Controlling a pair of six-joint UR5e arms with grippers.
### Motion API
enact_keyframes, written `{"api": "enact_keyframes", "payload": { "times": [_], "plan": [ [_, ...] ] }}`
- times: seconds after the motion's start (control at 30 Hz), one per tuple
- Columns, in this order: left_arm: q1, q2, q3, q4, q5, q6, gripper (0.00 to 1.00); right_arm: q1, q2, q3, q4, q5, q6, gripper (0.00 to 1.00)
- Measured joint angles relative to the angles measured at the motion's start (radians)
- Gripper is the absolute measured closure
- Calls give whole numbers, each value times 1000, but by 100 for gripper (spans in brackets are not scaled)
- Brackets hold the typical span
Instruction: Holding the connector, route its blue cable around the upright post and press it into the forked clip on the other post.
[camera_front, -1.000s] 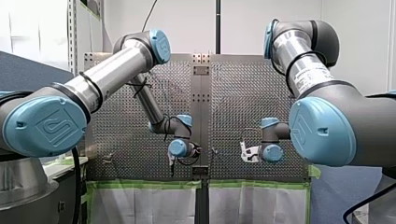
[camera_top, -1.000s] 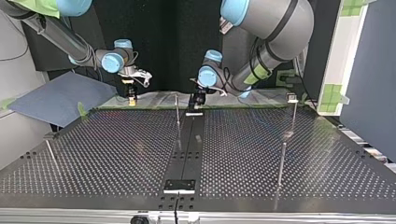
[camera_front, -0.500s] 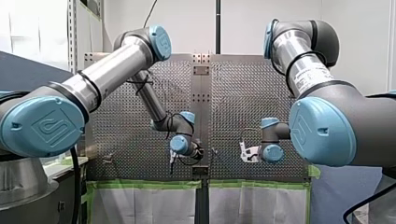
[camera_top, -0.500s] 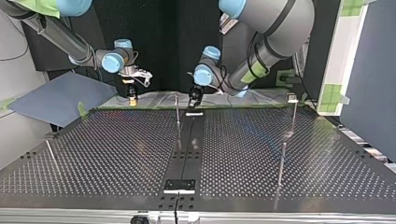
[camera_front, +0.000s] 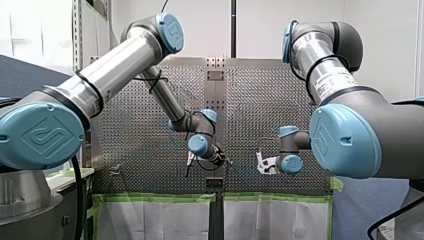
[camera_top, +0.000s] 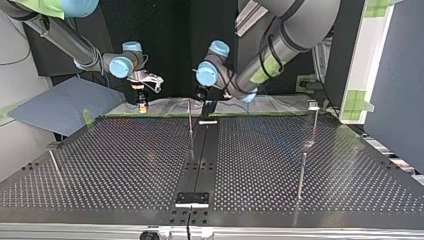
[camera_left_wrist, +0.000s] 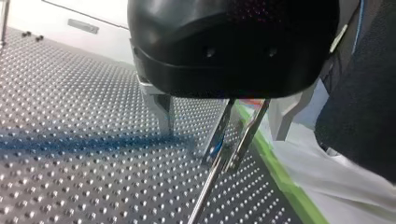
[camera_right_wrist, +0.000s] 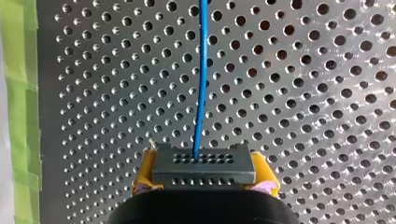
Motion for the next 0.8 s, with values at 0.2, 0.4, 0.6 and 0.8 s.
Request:
{"api": "enact_keyframes", "payload": {
  "times": [0.2, 0.4, 0.6, 0.8],
  "plan": [
    [-27, 23, -25, -6, -11, 3, 0, 0, 0, 0, 1, -7, 1, 100],
    [-39, 27, -29, -9, -23, 4, 0, -1, 0, 0, 3, -13, 2, 100],
    [-73, 27, -29, -5, -43, 4, 0, -2, 0, 1, 7, -14, 2, 100],
    [-84, 27, -29, -5, -55, 3, 0, -3, 0, 1, 7, -15, 2, 100]
  ]
}}
